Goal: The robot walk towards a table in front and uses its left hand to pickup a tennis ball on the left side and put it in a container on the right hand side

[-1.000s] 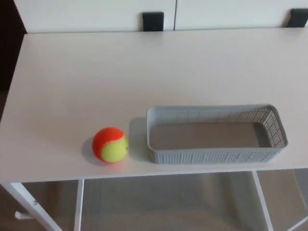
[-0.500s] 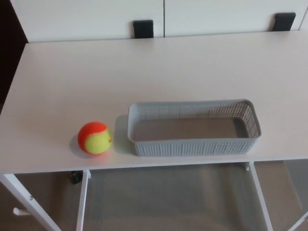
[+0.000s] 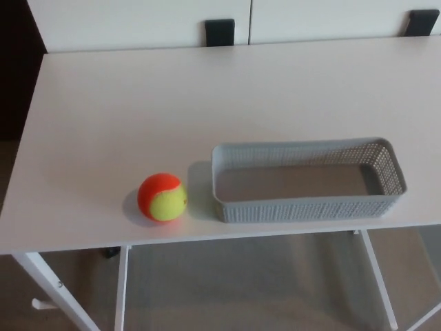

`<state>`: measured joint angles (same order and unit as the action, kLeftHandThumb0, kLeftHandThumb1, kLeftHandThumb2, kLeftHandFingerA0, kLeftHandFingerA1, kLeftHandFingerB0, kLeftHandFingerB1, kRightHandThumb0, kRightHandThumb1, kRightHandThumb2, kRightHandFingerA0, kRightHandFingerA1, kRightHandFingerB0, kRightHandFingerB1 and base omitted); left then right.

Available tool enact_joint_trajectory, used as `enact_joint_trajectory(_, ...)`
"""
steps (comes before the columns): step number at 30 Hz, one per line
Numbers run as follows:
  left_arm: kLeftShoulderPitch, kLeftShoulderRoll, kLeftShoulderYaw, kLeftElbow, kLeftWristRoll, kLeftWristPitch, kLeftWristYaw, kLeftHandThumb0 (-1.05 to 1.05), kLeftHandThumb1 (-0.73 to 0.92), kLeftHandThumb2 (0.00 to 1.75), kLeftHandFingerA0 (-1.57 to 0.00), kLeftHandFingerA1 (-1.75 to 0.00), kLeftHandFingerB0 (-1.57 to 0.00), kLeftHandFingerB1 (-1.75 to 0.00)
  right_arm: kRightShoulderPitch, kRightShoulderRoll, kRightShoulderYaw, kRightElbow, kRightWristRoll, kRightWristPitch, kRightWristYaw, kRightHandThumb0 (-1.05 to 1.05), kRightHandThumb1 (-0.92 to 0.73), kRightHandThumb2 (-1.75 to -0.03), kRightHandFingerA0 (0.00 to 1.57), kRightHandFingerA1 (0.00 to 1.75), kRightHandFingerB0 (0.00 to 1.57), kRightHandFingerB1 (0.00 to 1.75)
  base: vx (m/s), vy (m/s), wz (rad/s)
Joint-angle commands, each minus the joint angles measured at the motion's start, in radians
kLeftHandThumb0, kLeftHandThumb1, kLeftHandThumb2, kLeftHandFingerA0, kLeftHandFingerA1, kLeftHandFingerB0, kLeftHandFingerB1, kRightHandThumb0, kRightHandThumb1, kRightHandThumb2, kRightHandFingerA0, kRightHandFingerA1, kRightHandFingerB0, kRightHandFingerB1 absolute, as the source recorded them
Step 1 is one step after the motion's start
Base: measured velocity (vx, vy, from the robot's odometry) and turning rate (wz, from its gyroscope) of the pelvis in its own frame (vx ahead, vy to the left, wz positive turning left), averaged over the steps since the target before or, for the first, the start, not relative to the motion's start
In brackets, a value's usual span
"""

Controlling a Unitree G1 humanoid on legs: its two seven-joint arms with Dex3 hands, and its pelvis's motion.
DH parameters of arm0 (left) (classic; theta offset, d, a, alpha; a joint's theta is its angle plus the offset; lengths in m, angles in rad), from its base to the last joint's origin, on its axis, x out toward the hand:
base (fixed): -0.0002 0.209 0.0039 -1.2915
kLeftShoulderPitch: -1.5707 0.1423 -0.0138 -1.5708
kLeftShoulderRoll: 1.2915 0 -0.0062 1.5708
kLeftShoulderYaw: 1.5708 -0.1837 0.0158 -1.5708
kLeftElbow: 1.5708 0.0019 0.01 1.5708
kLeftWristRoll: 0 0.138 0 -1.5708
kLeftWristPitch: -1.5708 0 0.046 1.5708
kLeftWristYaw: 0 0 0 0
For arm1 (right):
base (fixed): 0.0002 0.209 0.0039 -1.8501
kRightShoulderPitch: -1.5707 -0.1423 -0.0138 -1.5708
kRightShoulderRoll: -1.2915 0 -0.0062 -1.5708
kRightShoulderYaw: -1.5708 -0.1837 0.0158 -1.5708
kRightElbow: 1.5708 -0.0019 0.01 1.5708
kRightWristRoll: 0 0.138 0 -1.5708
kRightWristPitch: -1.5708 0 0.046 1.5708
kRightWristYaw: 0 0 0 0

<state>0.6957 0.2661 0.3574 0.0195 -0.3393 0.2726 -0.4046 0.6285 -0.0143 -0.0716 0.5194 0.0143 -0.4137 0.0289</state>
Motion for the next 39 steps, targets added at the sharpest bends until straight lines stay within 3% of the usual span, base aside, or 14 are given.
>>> enact_joint_trajectory(1, -0.011, -0.006, 0.014, -0.032, -0.028, 0.077, 0.02, 0.4, 0.39, 0.63, -0.36, -0.66, -0.29, -0.57, -0.033, -0.015, -0.014, 0.032, -0.005, -0.008, -0.01, -0.33, -0.55, -0.68, 0.04, 0.51, 0.0, 0.31, 0.01, -0.12, 0.11)
enact_joint_trajectory(7, -0.041, -0.013, 0.028, -0.029, -0.031, 0.092, 0.035, 0.44, 0.42, 0.65, -0.36, -0.68, -0.29, -0.58, -0.026, -0.007, -0.01, -0.011, 0.009, 0.005, 0.014, -0.34, -0.56, -0.68, 0.03, 0.49, 0.02, 0.25, -0.01, -0.067, 0.03)
enact_joint_trajectory(9, -0.05, -0.023, 0.044, -0.051, -0.012, 0.067, 0.072, 0.29, 0.33, 0.86, -0.3, -0.67, -0.19, -0.6, -0.035, 0.0, -0.01, -0.037, 0.012, 0.037, 0.006, -0.32, -0.62, -0.58, 0.02, 0.47, 0.0, 0.31, 0.0, 0.0, 0.0)
enact_joint_trajectory(10, -0.06, -0.034, 0.058, -0.064, -0.006, 0.07, 0.108, 0.33, 0.4, 0.56, -0.23, -0.67, -0.09, -0.54, -0.045, 0.0, -0.013, -0.026, 0.014, 0.033, 0.007, -0.36, -0.55, -0.7, 0.03, 0.47, 0.02, 0.25, 0.0, 0.0, 0.0)
enact_joint_trajectory(11, -0.065, -0.04, 0.065, -0.07, -0.002, 0.072, 0.123, 0.33, 0.4, 0.56, -0.23, -0.67, -0.09, -0.54, -0.049, 0.001, -0.014, -0.021, 0.014, 0.032, 0.007, -0.36, -0.55, -0.7, 0.03, 0.47, 0.02, 0.25, 0.0, 0.0, 0.0)
enact_joint_trajectory(14, -0.101, -0.016, 0.168, -0.049, -0.006, 0.026, 0.16, 0.07, 0.31, 0.6, -0.13, -0.69, 0.0, -0.43, -0.04, 0.003, -0.01, -0.068, 0.001, 0.059, -0.008, -0.31, -0.61, -0.58, 0.03, 0.47, 0.0, 0.32, 0.0, 0.0, 0.0)
enact_joint_trajectory(16, -0.131, 0.026, 0.243, -0.049, -0.001, 0.006, 0.184, 0.03, 0.29, 0.59, -0.11, -0.69, 0.0, -0.39, -0.053, -0.002, -0.016, -0.083, 0.005, 0.067, -0.006, -0.32, -0.57, -0.68, 0.04, 0.48, 0.02, 0.25, 0.0, 0.0, 0.0)
enact_joint_trajectory(18, -0.169, 0.09, 0.334, -0.025, -0.003, -0.024, 0.19, -0.4, 0.25, 0.55, 0.0, -0.6, 0.0, -0.32, -0.068, -0.008, -0.028, -0.079, 0.015, 0.077, -0.003, -0.35, -0.53, -0.73, 0.02, 0.49, 0.0, 0.29, 0.0, 0.0, 0.0)
enact_joint_trajectory(19, -0.172, 0.105, 0.351, -0.024, 0.006, -0.041, 0.186, -0.4, 0.25, 0.55, 0.0, -0.6, 0.0, -0.32, -0.068, -0.01, -0.029, -0.078, 0.015, 0.077, 0.0, -0.35, -0.53, -0.73, 0.02, 0.49, 0.0, 0.29, 0.0, 0.0, 0.0)
enact_joint_trajectory(20, -0.186, 0.122, 0.371, -0.031, 0.019, -0.055, 0.191, -0.49, 0.24, 0.57, 0.0, -0.6, 0.0, -0.34, -0.077, -0.008, -0.031, -0.075, 0.016, 0.088, 0.0, -0.3, -0.63, -0.58, 0.03, 0.47, 0.0, 0.32, 0.0, 0.0, 0.0)
enact_joint_trajectory(29, -0.281, 0.223, 0.381, -0.374, 0.165, -0.198, 0.221, -0.95, 0.23, 0.66, 0.0, -0.73, 0.0, -0.53, -0.085, -0.011, -0.036, -0.058, 0.003, 0.086, -0.007, -0.33, -0.57, -0.7, 0.03, 0.47, 0.02, 0.26, 0.0, 0.0, 0.0)
enact_joint_trajectory(30, -0.317, 0.255, 0.354, -0.413, 0.188, -0.187, 0.216, -1.01, 0.3, 0.71, 0.0, -0.85, 0.0, -0.87, -0.087, -0.014, -0.04, -0.05, 0.002, 0.083, -0.01, -0.33, -0.57, -0.67, 0.04, 0.46, 0.04, 0.26, 0.0, 0.0, 0.0)
enact_joint_trajectory(35, -0.537, 0.367, 0.19, -0.44, 0.204, -0.14, 0.173, -0.87, 0.22, 0.58, -0.01, -1.0, 0.0, -1.03, -0.104, -0.01, -0.053, -0.05, 0.013, 0.099, -0.01, -0.3, -0.56, -0.7, 0.04, 0.47, 0.01, 0.26, 0.0, 0.0, 0.0)
enact_joint_trajectory(39, -0.755, 0.472, -0.044, -0.341, 0.295, -0.104, 0.109, -0.6, 0.11, 0.47, -0.12, -0.95, -0.18, -0.8, -0.079, -0.019, -0.061, -0.07, 0.015, 0.09, 0.0, -0.3, -0.57, -0.69, 0.04, 0.45, 0.02, 0.25, 0.0, 0.0, 0.0)
